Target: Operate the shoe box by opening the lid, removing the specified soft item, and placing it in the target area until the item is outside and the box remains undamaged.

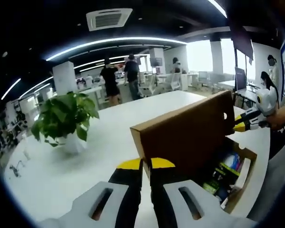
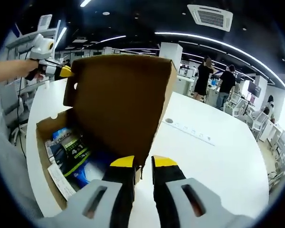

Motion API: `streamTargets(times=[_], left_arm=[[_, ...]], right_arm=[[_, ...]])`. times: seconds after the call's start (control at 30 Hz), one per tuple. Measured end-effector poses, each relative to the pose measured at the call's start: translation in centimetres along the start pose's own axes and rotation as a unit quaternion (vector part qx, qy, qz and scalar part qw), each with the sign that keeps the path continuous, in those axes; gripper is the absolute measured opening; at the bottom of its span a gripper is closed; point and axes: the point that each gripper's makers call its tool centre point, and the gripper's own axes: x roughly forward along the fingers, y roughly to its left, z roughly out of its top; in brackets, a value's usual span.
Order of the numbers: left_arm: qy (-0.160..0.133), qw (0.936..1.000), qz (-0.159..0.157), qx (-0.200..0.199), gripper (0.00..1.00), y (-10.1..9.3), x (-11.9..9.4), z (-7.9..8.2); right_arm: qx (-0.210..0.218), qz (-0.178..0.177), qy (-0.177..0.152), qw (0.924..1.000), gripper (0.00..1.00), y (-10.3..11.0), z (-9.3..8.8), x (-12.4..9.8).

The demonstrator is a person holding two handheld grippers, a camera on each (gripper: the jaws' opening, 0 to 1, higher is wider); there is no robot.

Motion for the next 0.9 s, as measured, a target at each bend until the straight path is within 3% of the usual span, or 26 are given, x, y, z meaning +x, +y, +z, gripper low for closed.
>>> streamTargets(times=[0.9], left_arm=[[0.003,1.0000,-0.006,-0.002,0.02,1.3,2.9,0.1]], right_arm=[[0.039,-0.013,0.015,0.9990,0.01,-0.5,-1.2,1.6]])
